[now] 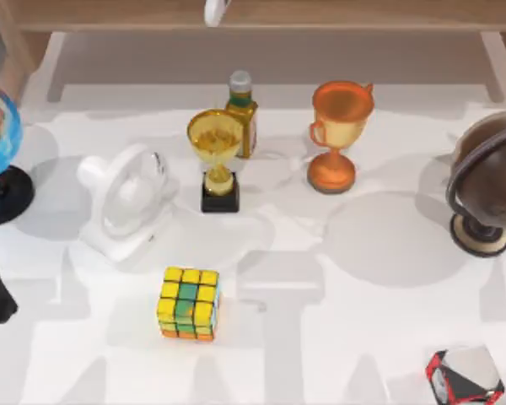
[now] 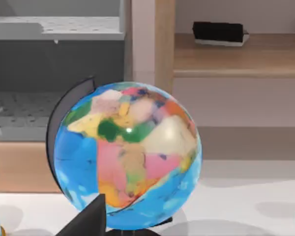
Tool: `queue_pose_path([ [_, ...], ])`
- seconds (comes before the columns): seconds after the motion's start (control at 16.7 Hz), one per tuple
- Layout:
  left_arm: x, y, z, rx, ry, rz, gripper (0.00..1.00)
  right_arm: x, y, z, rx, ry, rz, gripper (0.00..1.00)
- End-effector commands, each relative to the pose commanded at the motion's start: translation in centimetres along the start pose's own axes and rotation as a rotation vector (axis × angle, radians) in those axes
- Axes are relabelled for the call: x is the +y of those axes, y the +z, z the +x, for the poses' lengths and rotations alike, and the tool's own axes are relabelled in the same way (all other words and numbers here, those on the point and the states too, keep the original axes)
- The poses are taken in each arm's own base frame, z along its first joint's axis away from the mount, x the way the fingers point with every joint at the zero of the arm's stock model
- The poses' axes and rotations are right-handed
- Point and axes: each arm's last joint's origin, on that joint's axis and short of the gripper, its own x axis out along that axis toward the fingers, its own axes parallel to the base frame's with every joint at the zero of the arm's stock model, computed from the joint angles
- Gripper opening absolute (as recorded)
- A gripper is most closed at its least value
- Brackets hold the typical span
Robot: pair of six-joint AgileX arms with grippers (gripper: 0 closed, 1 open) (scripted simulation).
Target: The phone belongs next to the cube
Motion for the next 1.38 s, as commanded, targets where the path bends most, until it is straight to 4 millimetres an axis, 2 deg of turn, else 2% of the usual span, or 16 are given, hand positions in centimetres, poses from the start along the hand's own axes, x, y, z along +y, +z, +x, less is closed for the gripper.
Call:
queue_pose_path([
  [0.24, 0.0, 0.0, 0.0, 0.0, 0.0, 0.0, 1.0, -0.2, 0.0, 0.1, 0.036, -0.016, -0.006, 1.0],
  [0.42, 0.0, 0.0, 0.0, 0.0, 0.0, 0.0, 1.0, -0.8, 0.2, 0.5, 0.167, -0.068, -0.024, 1.0],
  [0.9, 0.0, 0.0, 0.0, 0.0, 0.0, 0.0, 1.0, -4.3, 0.7, 2.7, 0.777, -0.244, -0.018, 1.0],
  [1.38, 0.0, 0.0, 0.0, 0.0, 0.0, 0.0, 1.0, -9.4, -0.5, 4.8, 1.347, -0.29, 0.152, 1.0],
])
